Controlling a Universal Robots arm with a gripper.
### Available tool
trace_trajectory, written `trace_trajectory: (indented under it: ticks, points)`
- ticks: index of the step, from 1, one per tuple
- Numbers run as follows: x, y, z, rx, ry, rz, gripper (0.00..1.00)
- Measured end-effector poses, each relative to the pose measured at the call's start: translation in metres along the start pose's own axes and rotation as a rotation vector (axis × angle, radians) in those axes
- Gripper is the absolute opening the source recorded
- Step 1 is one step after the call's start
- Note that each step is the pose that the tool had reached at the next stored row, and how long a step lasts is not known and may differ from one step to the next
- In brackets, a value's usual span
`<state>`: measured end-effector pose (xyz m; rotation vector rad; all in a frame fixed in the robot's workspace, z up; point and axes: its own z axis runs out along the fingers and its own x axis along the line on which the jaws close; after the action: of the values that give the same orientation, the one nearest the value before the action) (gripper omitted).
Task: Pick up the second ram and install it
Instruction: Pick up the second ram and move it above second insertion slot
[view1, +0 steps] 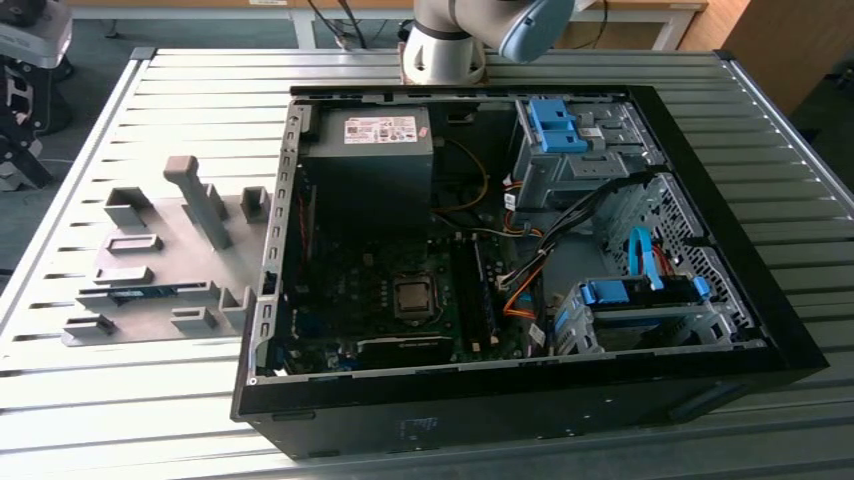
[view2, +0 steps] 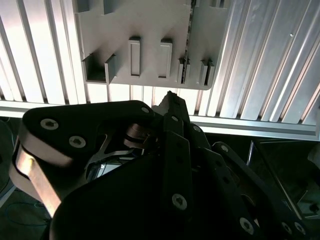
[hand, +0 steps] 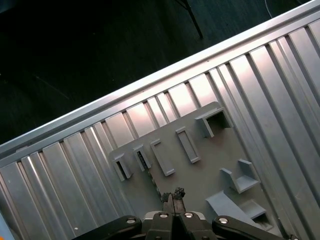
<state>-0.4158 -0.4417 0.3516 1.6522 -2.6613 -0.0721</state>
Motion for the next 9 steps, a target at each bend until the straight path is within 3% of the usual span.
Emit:
trace_trajectory:
  ticks: [9]
  points:
    - [0.0000, -0.0001, 0.0017, 0.0000, -0.0001, 0.000, 0.11]
